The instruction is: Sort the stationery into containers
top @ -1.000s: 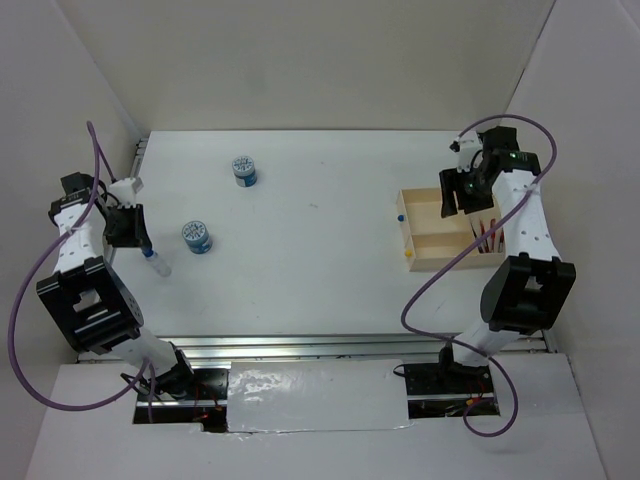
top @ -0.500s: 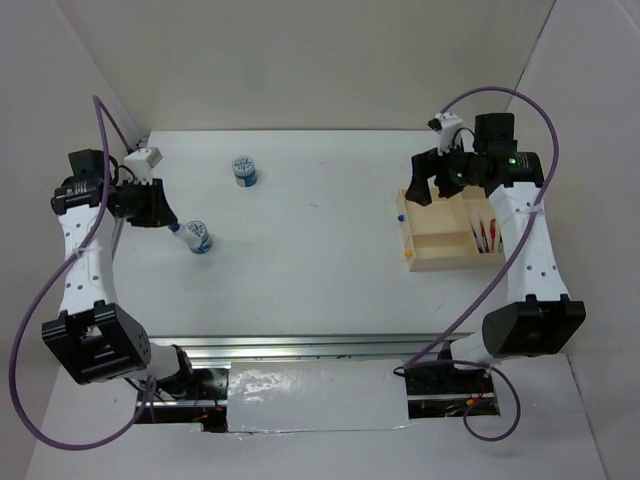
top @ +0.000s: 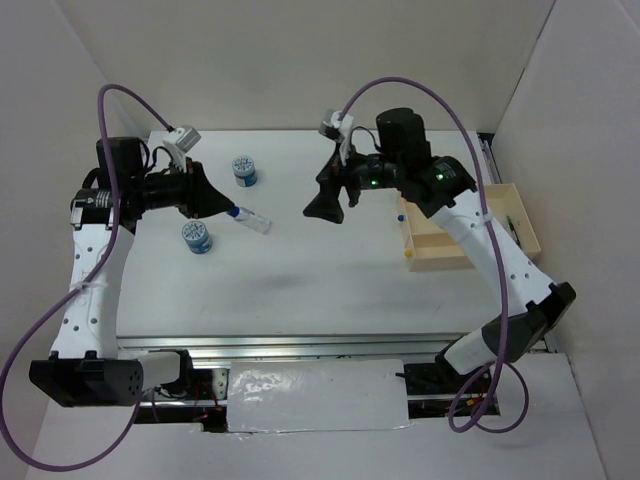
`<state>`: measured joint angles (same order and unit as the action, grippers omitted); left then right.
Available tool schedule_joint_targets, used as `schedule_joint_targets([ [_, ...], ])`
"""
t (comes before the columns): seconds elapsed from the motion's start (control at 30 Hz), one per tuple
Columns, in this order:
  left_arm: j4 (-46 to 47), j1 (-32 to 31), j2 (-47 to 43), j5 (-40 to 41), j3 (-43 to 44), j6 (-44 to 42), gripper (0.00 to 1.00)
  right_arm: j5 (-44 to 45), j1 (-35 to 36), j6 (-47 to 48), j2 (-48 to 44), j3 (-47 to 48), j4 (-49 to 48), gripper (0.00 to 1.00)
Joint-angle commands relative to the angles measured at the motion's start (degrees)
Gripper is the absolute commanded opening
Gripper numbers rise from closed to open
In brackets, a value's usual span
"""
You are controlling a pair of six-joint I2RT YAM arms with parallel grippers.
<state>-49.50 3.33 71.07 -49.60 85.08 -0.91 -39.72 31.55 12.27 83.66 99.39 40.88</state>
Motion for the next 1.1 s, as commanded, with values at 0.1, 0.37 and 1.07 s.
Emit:
schedule_joint_targets([
  [0.1, 10.90, -2.89, -3.04, -9.98, -2.90, 11.62, 0.00, 0.61, 7.73, 0.56, 3.97, 3.08, -7.66, 0.99],
  [0.37, 11.61, -5.62, -3.22, -10.78, -3.69, 12.95, 0.00, 1.41, 12.57, 1.26, 11.43, 9.94, -6.52, 0.99],
  [1.07, 12.14, -6.59, -3.74, -11.31, -4.83, 13.13, 0.03, 3.78, 14.42, 10.57, 16.98, 10.65, -1.78, 0.39],
])
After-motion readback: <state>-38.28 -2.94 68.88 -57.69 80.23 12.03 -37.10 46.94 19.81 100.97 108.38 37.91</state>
